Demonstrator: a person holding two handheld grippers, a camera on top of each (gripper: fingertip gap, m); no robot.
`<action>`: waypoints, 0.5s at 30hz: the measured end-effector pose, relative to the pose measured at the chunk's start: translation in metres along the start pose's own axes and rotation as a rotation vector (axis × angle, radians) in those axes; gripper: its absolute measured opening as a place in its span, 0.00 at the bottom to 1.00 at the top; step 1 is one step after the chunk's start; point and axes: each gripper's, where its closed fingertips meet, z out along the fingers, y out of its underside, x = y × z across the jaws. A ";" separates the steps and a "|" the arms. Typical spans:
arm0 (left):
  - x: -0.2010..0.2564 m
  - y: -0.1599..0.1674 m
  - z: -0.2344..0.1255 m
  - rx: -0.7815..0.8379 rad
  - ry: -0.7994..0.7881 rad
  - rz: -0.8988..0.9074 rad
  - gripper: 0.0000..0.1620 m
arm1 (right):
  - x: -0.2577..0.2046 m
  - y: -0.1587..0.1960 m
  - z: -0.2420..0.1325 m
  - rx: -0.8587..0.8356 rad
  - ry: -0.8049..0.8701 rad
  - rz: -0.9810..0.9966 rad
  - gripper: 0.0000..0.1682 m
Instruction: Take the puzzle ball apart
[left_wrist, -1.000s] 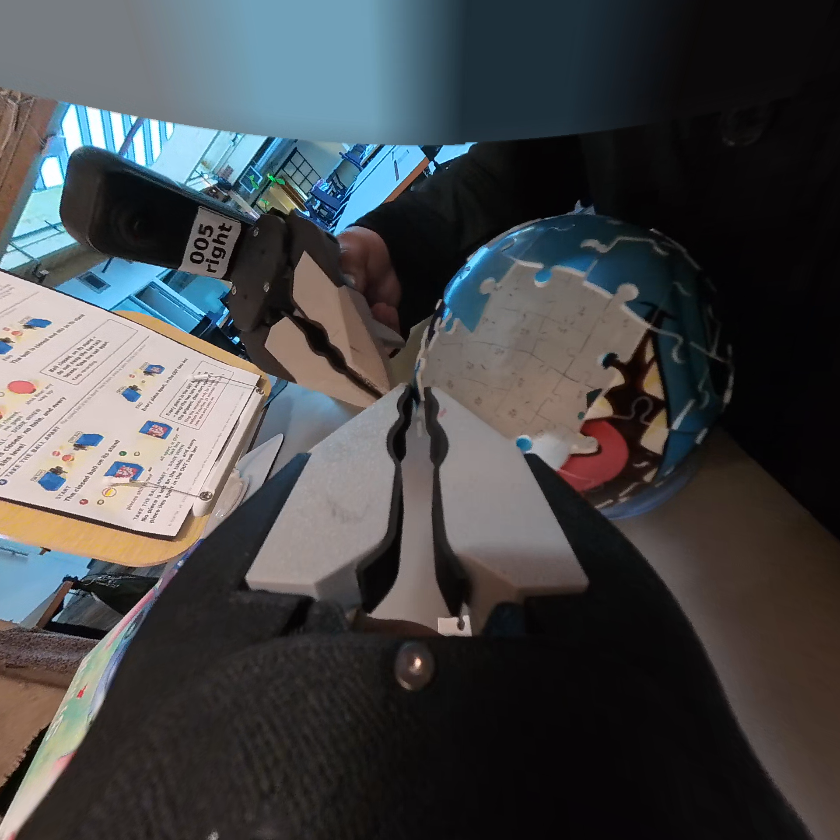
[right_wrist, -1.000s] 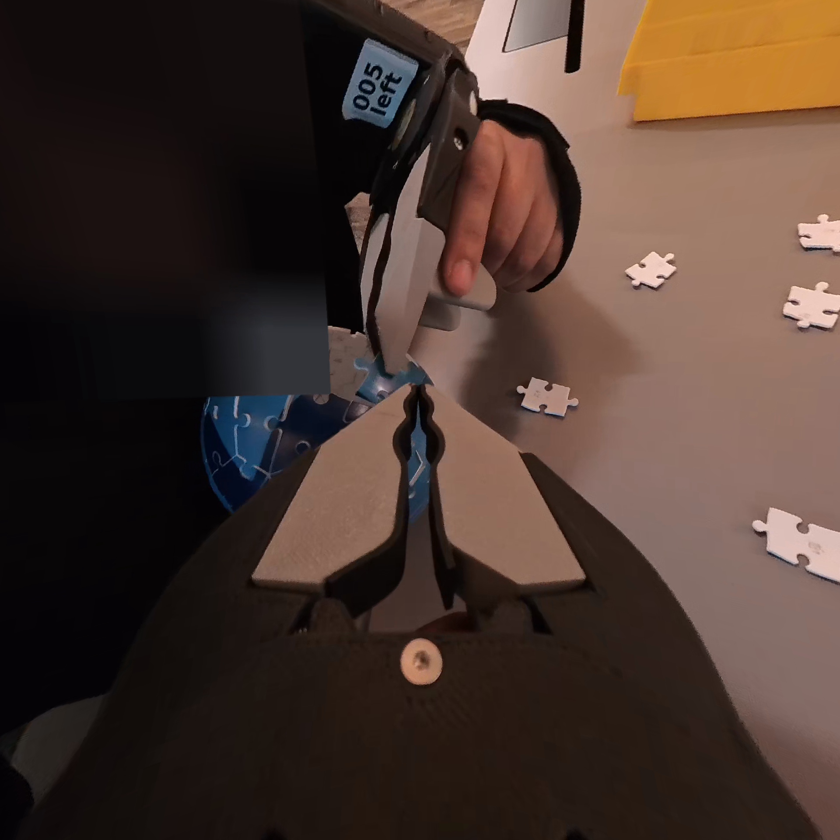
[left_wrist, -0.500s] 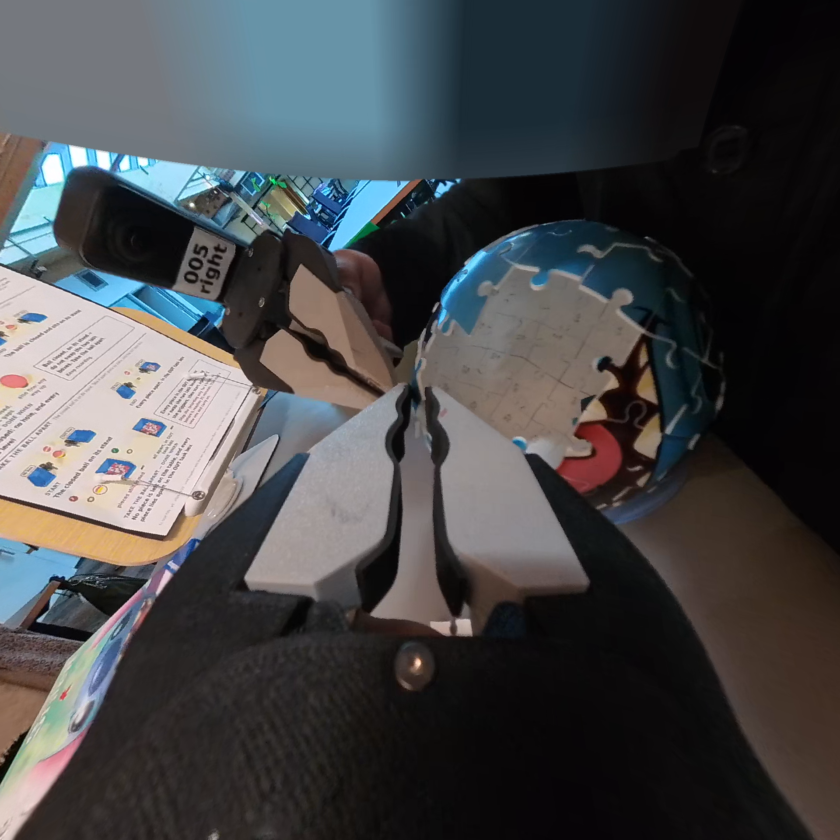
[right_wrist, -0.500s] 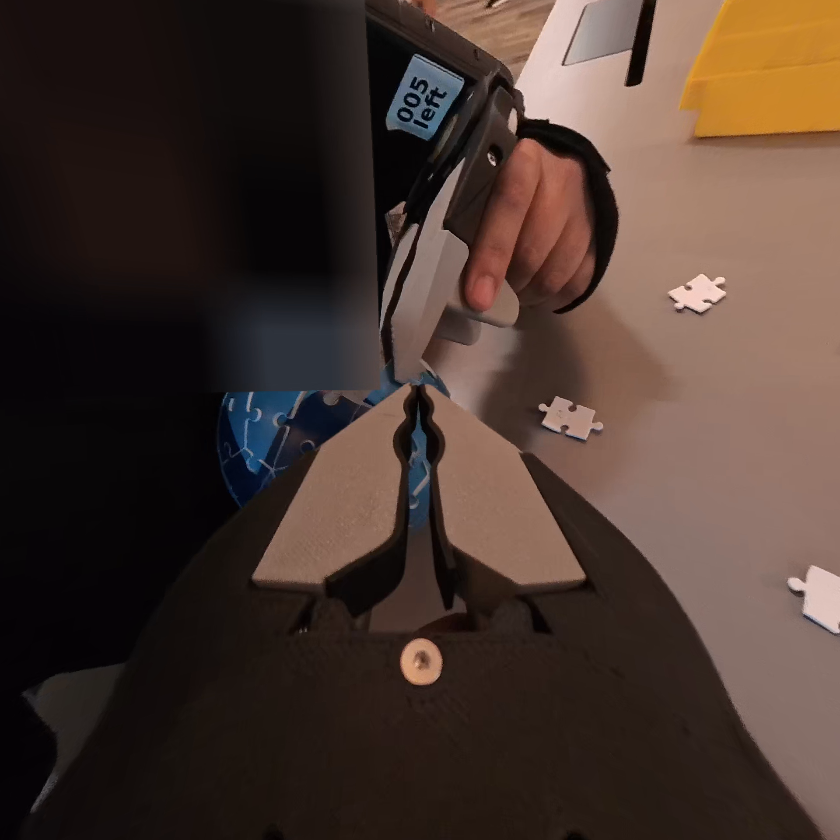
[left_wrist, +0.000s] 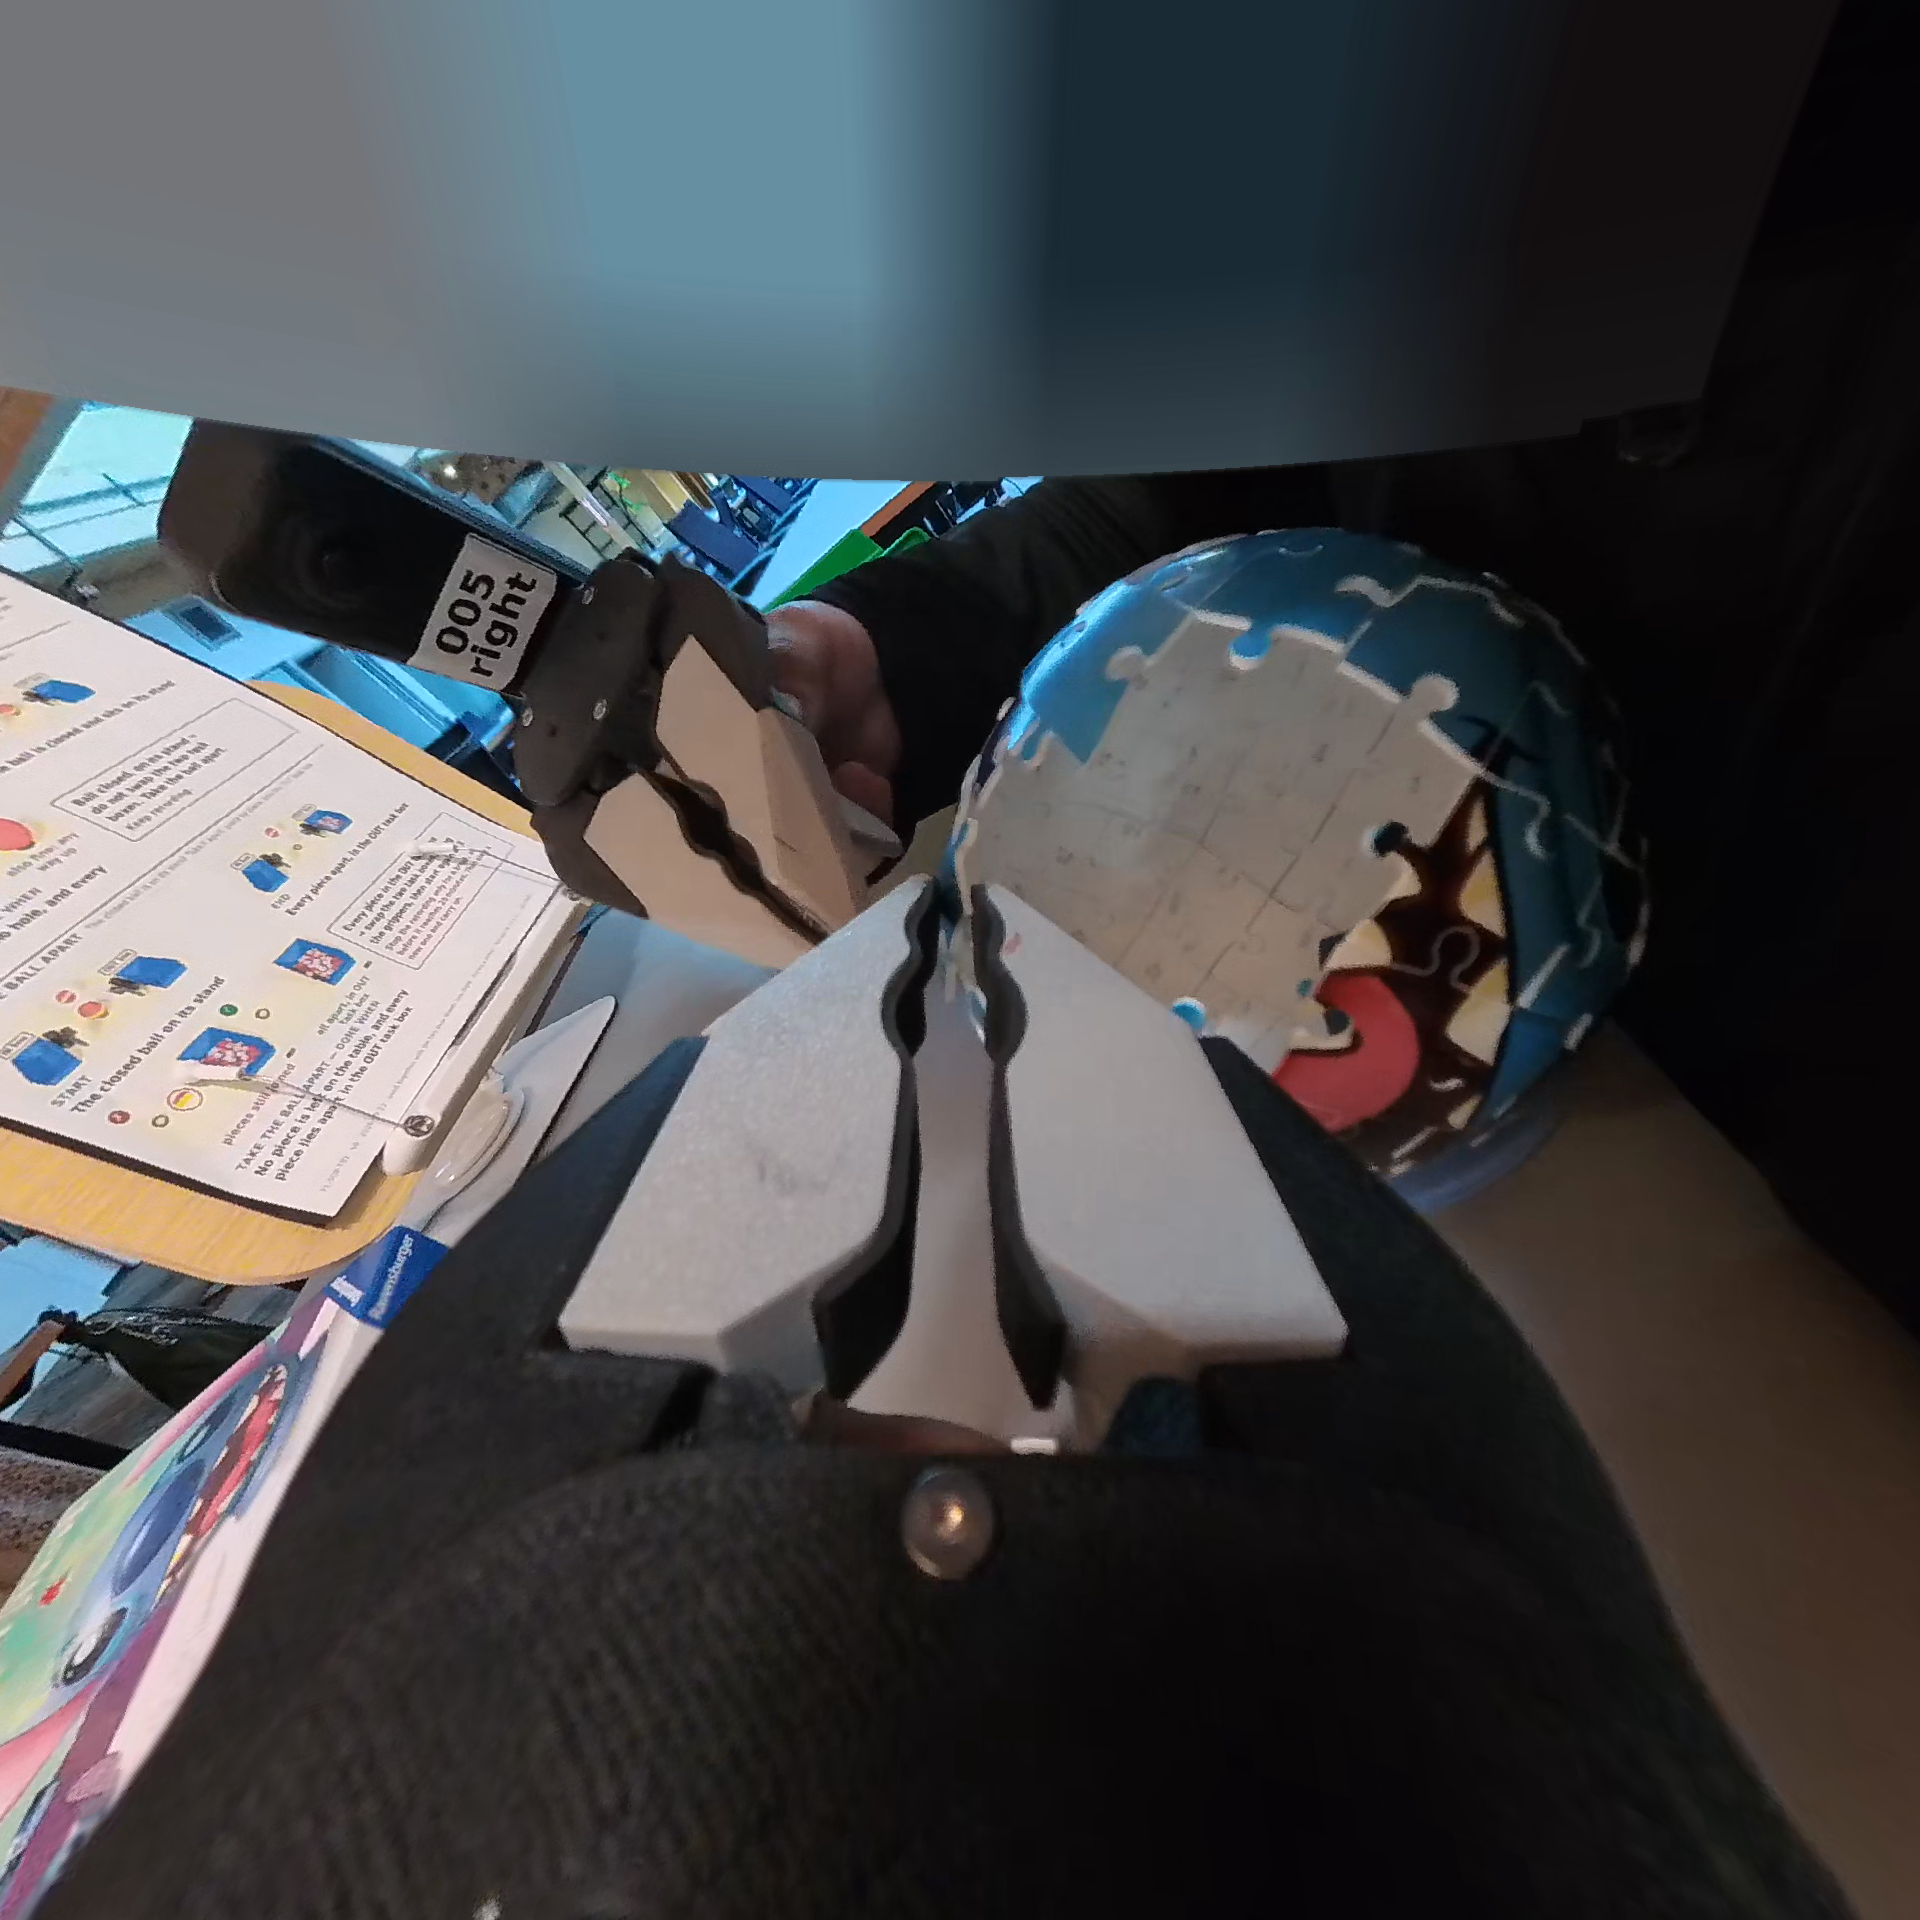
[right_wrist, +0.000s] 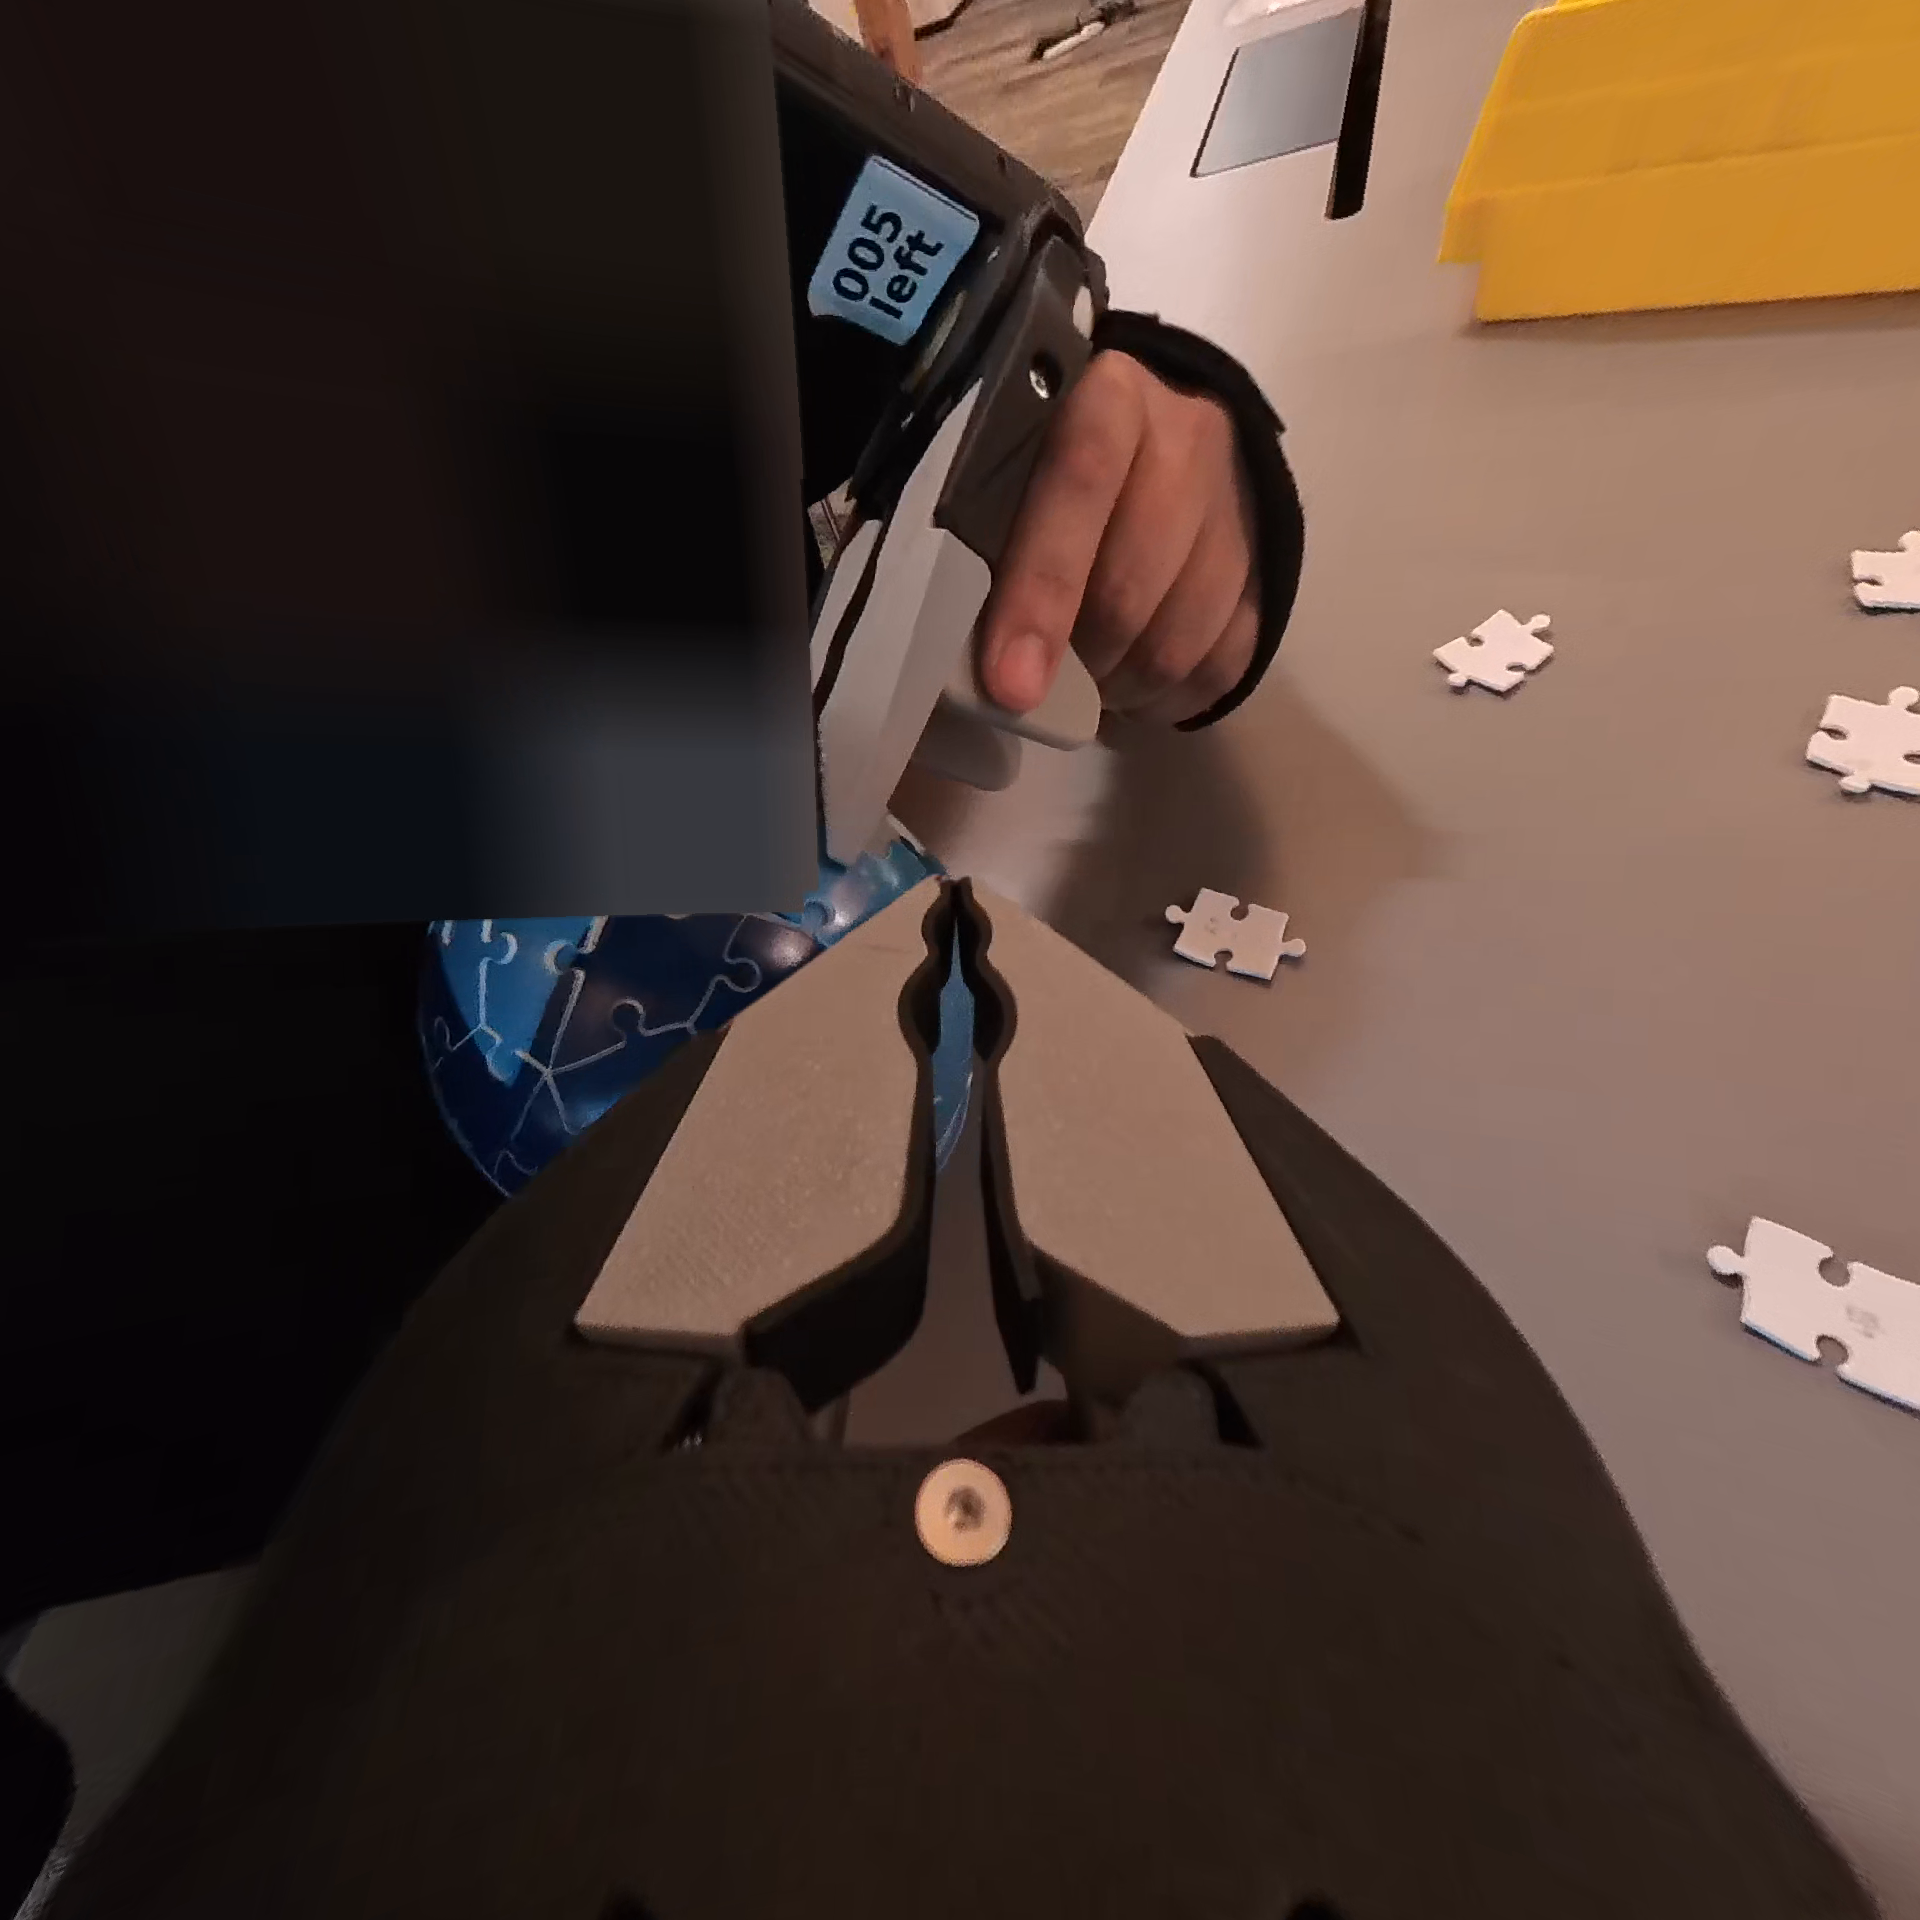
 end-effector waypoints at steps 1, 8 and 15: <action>0.000 0.000 0.000 0.004 -0.002 -0.003 0.02 | -0.002 0.001 0.001 -0.004 -0.009 -0.007 0.00; 0.000 0.000 -0.002 0.019 -0.018 -0.011 0.02 | 0.005 0.006 0.004 -0.022 0.018 0.004 0.00; 0.002 0.000 -0.004 0.018 -0.030 -0.019 0.02 | -0.001 0.010 0.011 -0.045 -0.001 -0.020 0.00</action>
